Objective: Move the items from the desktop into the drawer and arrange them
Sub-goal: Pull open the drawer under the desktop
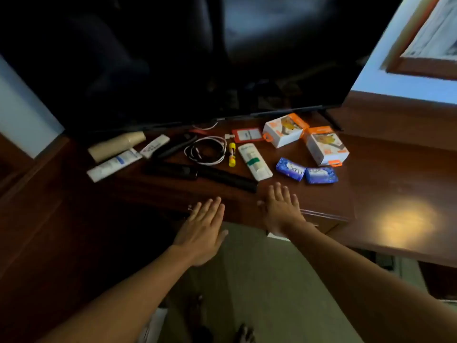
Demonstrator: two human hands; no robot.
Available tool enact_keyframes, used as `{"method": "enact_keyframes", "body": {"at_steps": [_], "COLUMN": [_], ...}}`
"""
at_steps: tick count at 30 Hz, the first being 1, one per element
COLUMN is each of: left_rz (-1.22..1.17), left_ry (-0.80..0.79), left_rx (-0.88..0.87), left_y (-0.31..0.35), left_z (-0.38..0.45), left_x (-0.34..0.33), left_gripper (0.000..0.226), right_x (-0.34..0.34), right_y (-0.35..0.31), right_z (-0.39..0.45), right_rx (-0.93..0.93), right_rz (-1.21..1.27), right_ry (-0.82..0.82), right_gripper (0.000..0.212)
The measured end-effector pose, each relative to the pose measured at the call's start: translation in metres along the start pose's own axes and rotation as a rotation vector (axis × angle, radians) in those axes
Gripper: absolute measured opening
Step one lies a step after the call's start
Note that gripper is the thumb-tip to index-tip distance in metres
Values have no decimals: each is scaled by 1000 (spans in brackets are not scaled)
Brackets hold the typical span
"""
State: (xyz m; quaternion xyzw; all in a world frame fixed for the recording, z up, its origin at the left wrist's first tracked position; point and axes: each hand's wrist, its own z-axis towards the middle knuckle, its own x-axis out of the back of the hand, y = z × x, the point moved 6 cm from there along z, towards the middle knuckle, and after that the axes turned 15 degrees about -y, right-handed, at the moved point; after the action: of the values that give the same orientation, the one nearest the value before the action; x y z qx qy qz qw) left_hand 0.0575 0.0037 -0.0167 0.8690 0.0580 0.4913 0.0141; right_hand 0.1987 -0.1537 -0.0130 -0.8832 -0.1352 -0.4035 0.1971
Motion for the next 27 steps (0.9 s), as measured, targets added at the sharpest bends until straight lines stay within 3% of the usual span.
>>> {"method": "enact_keyframes", "body": {"at_steps": [4,8,19,27], "left_rz": [49,39,7,11], "left_ry": [-211,-290,-241,-105], "left_rx": [43,110,118,113], "left_y": [-6,-23,-44,-49], "left_z": [4,29,72,79], "left_x": [-42,-59,-83,-93], "left_gripper": [79,83,78,81], "right_x": [-2,-8,-24,-29], "right_y": [12,8,4,6], "right_z": [2,10,20,24], "right_rx": [-16,21,15,18], "right_rz": [-59,-74,-105,-117], "right_ry": [-8,-32,30,81], "right_gripper": [72,72,76,75]}}
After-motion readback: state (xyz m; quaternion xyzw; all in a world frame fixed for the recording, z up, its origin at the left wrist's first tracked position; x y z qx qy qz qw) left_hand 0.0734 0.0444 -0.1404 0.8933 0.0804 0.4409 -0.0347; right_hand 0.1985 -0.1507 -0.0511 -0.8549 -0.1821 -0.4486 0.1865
